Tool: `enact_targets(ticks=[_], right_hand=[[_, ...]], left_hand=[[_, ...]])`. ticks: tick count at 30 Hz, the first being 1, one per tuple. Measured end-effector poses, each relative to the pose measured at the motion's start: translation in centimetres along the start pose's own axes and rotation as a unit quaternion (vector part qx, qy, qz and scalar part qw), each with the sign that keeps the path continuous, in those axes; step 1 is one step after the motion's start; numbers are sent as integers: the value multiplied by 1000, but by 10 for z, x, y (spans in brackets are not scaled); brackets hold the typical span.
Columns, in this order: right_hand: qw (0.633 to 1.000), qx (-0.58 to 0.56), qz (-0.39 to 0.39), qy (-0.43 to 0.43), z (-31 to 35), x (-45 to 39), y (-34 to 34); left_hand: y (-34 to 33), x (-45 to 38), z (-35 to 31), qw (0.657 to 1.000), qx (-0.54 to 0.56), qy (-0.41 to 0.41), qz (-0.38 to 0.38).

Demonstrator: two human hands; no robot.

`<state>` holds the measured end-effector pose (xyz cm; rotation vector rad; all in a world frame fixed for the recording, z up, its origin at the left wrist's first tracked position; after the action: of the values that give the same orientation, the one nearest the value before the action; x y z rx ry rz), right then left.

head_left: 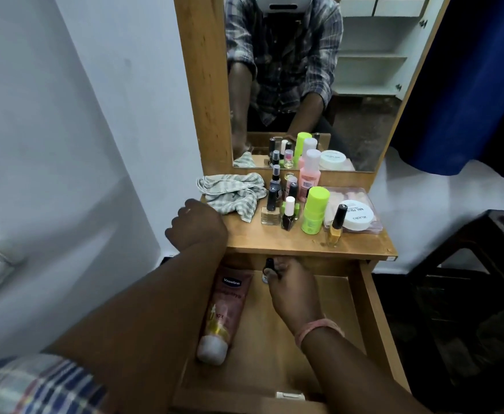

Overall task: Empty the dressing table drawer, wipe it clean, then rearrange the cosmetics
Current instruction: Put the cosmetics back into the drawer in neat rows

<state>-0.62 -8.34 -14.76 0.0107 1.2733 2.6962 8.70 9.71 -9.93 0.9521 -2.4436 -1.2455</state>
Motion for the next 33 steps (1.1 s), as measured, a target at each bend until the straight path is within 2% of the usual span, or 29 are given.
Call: enact_targets(ticks=[4,7,11,14,20,29,33], right_hand=[[1000,19,1,-2,10,17,20],[993,98,-55,41,21,33,46],[986,54,-127,94,50,17,73],[975,79,-171,117,68,-8,91],[963,178,-156,127,77,-27,90],[969,138,-155,133,74,-33,86],[980,96,-141,102,67,-32,86]], left_hand=[[-3,6,-3,995,-1,-84,-53],[0,6,-3,996,-14,-86,-27],[0,3,-3,994,-20,-105,-29],[2,3,-4,991,-26,-126,-19],[2,1,-1,994,12,-103,-15],[1,-2,-2,995,13,-98,-16],[1,-2,-1,994,6,-103,-21]])
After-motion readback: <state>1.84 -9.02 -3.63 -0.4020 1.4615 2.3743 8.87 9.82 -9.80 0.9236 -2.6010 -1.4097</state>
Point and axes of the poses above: each hand's wrist, its own x-axis away from the middle knuckle, its own y-axis out of the back of the hand, z = x × y, the point moved 1 cm from there along -x, towards the middle knuckle, and after that the axes turned 10 degrees about x, right-handed, at the moved point
